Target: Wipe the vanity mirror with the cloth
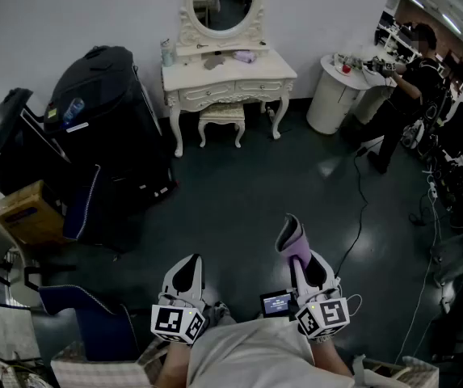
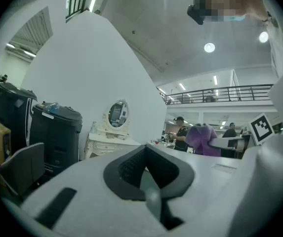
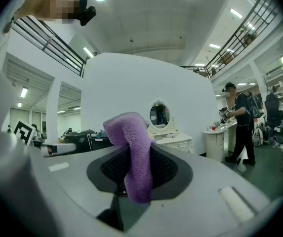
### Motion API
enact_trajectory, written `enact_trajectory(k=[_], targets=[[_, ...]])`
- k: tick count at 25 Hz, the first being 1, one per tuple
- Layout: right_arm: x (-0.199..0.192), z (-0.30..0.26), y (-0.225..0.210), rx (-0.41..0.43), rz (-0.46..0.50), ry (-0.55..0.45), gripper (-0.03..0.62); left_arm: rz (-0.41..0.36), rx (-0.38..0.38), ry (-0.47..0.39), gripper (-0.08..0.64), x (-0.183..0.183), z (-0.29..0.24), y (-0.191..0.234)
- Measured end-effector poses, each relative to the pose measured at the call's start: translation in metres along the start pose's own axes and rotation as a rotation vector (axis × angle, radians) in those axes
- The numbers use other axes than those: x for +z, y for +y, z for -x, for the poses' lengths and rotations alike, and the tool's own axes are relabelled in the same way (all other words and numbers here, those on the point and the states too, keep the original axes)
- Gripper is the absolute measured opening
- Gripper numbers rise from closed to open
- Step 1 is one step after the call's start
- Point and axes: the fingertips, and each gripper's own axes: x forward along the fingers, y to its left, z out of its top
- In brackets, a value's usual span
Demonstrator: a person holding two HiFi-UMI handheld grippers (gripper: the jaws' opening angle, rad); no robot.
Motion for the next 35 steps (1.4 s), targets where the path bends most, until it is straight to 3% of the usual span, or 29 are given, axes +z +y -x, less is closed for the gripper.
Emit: enact_trajectory(k=[7,10,17,24,28,35], targets=[[0.007,0.024,-0.020,-0.006,-0.027,-0.066,0.110,-0.028,0.029,0.047,0.003,-0.015,0.006,-0.019],[0.006,0.045,-0.053,-0.026,-0.056,-0.062,0.110,-0.052,0.016,0.052,0.003,-0.019,-0.012,-0.051],[0.001,0.093,-0.127,-0.024,-0.057,-0.023,0.110,-0.021,-0.012,0.044,0.003,-0.039,-0.037,-0.155],[0.006,0.126,-0.166,0.046,-0.054,-0.062,0.112,-0.033,0.048,0.042,0.003,-0.060,-0.037,-0.205],[0.008,0.122,-0.181,0.072,-0.073,-0.036,0.112,-0.044,0.072,0.056,0.003,-0.057,-0.046,-0.213],[0.013,0.069,-0.194,0.061,-0.067,-0.030,0.112,-0.063,0.063,0.045,0.003,-0.048,-0.092,-0.189]])
